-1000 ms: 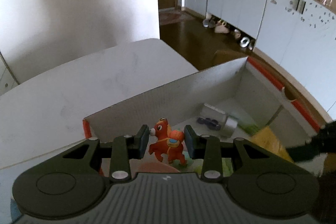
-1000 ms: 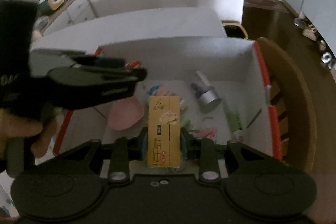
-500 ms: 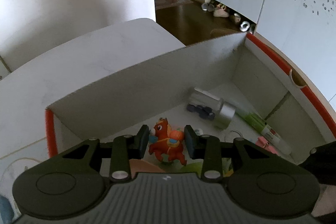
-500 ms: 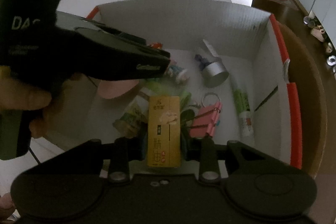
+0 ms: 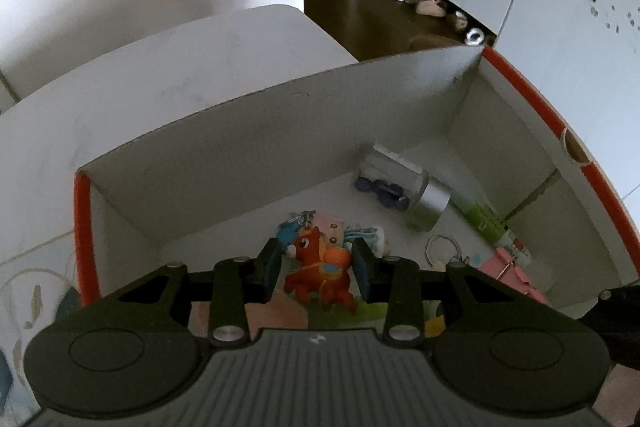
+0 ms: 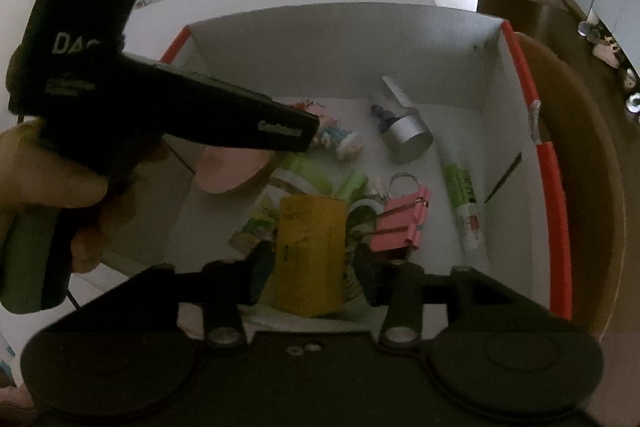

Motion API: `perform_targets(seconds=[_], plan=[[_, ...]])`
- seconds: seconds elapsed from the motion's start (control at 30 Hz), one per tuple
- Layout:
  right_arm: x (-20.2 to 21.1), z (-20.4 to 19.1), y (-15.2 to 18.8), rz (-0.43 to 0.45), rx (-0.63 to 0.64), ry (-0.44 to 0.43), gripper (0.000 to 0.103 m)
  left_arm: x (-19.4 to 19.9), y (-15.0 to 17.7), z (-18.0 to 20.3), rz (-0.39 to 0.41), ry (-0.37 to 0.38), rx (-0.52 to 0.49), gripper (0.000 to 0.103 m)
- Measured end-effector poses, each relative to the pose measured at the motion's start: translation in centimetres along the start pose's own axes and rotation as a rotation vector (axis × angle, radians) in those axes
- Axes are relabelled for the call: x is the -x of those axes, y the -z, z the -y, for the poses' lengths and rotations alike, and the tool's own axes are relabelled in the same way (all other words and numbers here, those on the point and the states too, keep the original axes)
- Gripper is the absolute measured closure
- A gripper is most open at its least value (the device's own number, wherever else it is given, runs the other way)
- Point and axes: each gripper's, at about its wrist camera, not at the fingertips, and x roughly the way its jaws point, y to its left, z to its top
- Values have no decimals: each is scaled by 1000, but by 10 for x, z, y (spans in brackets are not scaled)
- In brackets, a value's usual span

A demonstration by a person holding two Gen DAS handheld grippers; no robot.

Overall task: Organize rigid objects
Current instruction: 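Lower the horse and yellow box into the box and open both tools, then withdraw both tools up and away from the box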

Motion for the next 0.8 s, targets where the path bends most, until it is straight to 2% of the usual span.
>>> perform_targets(seconds=[0.07, 0.13, 0.2, 0.27, 0.37, 0.5, 0.77, 0.8], plan=[[5, 0, 1, 15, -8, 3, 49, 5, 1, 0, 10, 6, 5, 62], [10, -1, 2, 27, -19, 7, 48, 11, 2, 0, 25, 8, -3, 52], [15, -1, 4, 42, -27, 10, 45, 18, 4, 0, 45, 7, -11, 47], [21, -3, 5, 68, -36, 19, 40, 25, 6, -2, 59, 14, -16, 47], [31, -4, 7, 110, -58, 29, 39, 37, 11, -7, 80, 25, -17, 47], [43, -5, 10, 164, -101, 35, 38, 55, 17, -14, 112, 44, -23, 40], [71, -22, 20, 297, -146, 52, 25, 93, 34, -33, 184, 96, -41, 39], [73, -24, 22, 310, -154, 52, 24, 97, 36, -35, 191, 101, -44, 34]])
